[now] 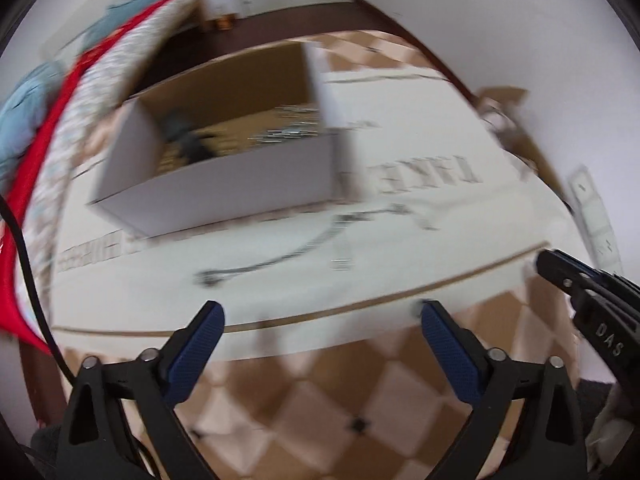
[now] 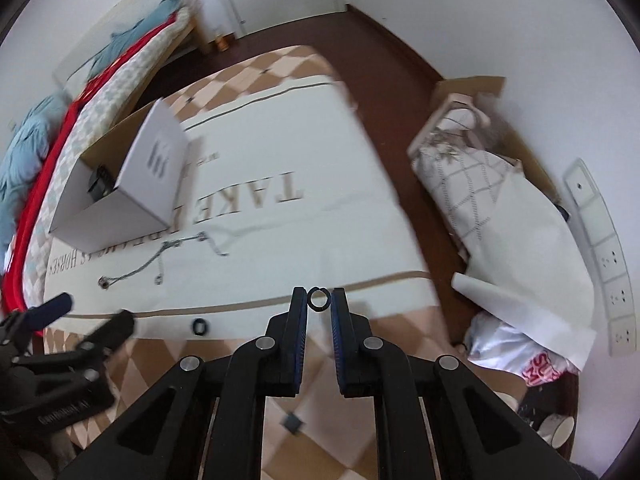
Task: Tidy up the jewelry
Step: 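Close the right gripper on the small black ring and lift it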
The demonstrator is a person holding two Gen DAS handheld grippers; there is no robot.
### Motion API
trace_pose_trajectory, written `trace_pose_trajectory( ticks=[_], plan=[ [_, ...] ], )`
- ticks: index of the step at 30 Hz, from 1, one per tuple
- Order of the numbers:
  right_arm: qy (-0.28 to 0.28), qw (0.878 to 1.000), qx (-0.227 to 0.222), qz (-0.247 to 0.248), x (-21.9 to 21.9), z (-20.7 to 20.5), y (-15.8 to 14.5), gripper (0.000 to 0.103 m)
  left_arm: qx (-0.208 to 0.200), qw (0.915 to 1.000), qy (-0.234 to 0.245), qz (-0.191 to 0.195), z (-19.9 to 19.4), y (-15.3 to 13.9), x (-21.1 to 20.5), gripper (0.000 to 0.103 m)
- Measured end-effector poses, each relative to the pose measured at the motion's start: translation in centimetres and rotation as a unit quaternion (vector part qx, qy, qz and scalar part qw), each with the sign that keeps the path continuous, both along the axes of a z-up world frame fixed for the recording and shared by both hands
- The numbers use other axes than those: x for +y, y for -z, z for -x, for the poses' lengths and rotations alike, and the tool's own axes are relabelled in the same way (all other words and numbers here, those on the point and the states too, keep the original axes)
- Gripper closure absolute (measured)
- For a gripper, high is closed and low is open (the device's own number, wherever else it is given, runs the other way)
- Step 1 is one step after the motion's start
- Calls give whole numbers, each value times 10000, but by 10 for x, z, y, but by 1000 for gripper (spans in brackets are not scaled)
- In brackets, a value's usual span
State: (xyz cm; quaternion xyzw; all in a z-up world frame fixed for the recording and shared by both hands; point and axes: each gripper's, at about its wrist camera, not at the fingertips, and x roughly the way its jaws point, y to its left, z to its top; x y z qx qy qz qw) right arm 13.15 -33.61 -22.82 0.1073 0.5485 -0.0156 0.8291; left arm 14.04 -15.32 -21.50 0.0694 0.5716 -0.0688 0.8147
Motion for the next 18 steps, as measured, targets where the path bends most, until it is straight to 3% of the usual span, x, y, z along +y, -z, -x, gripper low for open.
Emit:
trace_pose_trajectory(
  ticks=[7,11,14,18],
  plan=[
    [248,9997,-28,-11,-24,5,-3,91,222,9988,430,48,-1,14,-40,31],
    [319,9995,-66,-5,-29,5,-6,91,387,9976,568,-19,-2,24,-49,85],
    [322,9994,-104,-15,-29,6,-9,91,326,9977,594,-20,-1,23,-51,93],
    [313,9994,-177,-14,-29,7,-16,90,230,9981,576,0,0,21,-46,93]
  ],
)
